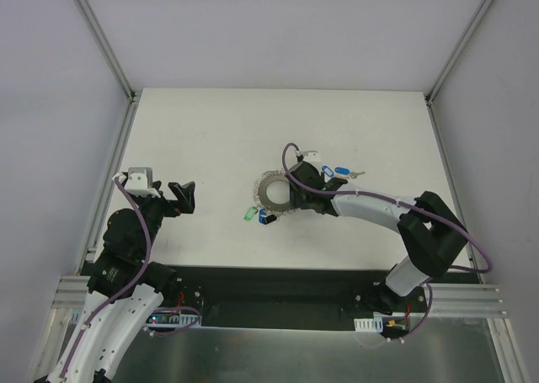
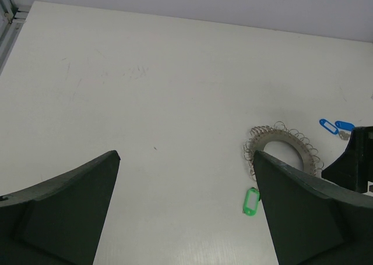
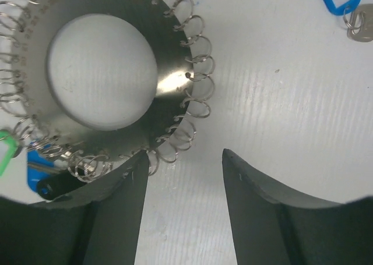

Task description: Put the keys on the keyring

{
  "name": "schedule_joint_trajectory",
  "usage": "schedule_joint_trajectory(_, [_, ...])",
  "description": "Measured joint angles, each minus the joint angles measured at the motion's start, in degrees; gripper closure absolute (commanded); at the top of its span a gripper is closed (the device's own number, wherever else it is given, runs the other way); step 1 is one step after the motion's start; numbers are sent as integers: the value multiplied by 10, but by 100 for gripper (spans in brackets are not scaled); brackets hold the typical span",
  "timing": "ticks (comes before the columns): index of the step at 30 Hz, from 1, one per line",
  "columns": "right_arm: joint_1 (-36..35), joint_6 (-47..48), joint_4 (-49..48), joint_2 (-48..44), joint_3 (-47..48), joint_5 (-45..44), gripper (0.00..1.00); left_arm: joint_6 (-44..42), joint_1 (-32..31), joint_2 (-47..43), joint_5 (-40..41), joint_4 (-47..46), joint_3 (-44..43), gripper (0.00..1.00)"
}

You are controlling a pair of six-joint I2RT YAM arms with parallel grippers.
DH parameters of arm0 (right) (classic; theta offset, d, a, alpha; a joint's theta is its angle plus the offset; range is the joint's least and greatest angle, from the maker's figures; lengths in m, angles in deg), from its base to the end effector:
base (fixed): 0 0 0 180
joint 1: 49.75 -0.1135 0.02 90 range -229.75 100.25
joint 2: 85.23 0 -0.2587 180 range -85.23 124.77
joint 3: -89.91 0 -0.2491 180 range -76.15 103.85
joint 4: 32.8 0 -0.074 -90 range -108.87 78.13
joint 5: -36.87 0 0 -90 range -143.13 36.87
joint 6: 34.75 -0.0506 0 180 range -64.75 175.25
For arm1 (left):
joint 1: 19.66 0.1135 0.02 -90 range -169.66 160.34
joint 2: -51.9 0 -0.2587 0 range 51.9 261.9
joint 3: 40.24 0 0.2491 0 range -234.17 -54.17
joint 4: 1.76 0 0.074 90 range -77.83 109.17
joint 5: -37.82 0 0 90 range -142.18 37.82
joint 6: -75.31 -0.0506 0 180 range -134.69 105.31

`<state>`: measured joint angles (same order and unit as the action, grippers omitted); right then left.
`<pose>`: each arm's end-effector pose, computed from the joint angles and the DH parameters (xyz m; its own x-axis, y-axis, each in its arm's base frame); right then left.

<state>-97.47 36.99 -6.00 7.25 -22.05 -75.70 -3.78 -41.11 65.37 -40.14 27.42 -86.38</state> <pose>0.2388 0.2337 0.1748 -0.6616 -0.2975 -0.6883 -0.3309 0.9395 -0.0881 0.0982 -0.0272 0.3157 0.0246 -0.2086 -0.9777 0.1716 0.9644 -0.2014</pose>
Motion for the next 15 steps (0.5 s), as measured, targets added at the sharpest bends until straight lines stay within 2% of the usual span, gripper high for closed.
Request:
schedule_joint_trajectory(8, [-53, 7, 15, -20, 37, -6, 61, 0, 0, 0, -1, 0, 0, 1])
schedule_joint_trajectory(15, [-67, 7, 19, 4, 72, -1, 67, 0, -4, 0, -1, 0, 0, 1])
